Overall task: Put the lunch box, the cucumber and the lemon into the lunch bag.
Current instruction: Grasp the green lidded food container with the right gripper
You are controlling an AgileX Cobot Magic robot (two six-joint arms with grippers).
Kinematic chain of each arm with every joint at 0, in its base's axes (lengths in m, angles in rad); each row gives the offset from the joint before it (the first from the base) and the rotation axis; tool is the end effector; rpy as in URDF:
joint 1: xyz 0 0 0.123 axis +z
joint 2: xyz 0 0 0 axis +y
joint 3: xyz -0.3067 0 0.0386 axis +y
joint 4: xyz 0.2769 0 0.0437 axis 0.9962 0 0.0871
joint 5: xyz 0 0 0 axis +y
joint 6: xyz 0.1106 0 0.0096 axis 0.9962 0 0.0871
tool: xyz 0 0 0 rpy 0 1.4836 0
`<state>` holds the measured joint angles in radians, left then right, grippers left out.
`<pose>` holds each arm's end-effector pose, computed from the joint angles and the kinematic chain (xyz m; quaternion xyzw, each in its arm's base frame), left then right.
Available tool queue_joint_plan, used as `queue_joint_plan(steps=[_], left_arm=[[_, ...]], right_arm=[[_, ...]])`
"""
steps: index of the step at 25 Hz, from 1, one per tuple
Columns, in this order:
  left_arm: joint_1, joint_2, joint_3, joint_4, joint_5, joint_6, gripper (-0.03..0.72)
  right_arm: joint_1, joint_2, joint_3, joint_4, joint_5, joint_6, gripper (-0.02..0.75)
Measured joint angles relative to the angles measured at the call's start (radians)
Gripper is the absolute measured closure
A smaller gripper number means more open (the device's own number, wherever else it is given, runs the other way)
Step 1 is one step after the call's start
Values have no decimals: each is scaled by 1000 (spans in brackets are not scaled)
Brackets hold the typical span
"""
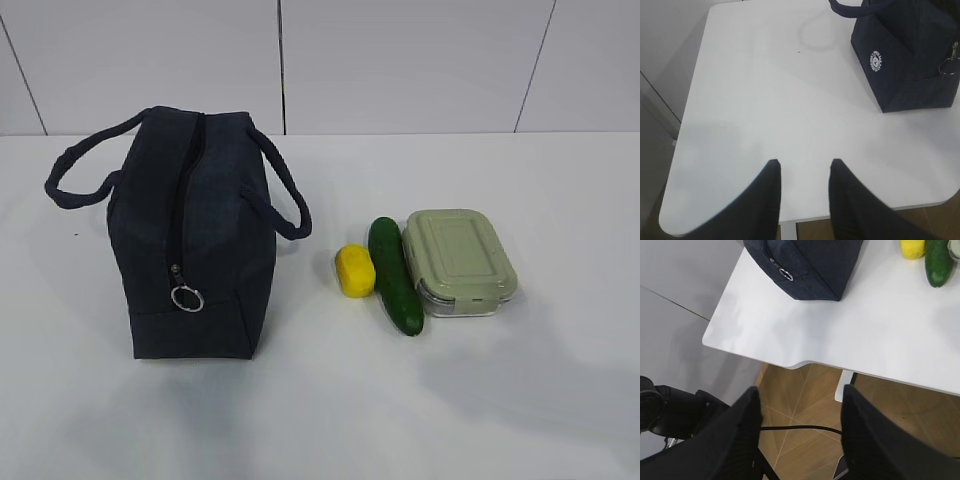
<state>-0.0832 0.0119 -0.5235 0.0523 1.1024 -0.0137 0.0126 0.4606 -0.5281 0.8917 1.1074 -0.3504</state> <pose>0.0113 0.0043 0.2854 0.0282 0.8602 0.0014 0.5091 0.0733 0.0782 0.3022 -0.0899 0.8573 0.3739 0.3421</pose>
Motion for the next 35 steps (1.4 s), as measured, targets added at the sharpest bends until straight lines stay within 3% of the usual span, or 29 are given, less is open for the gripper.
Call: queue_joint_plan(steps=[21, 35], left_arm=[[0, 0, 0, 0, 0, 0, 453], [0, 0, 0, 0, 0, 0, 453]], right_arm=[[0, 285, 0, 15, -80, -164, 349], [0, 565, -17, 226, -95, -418, 349]])
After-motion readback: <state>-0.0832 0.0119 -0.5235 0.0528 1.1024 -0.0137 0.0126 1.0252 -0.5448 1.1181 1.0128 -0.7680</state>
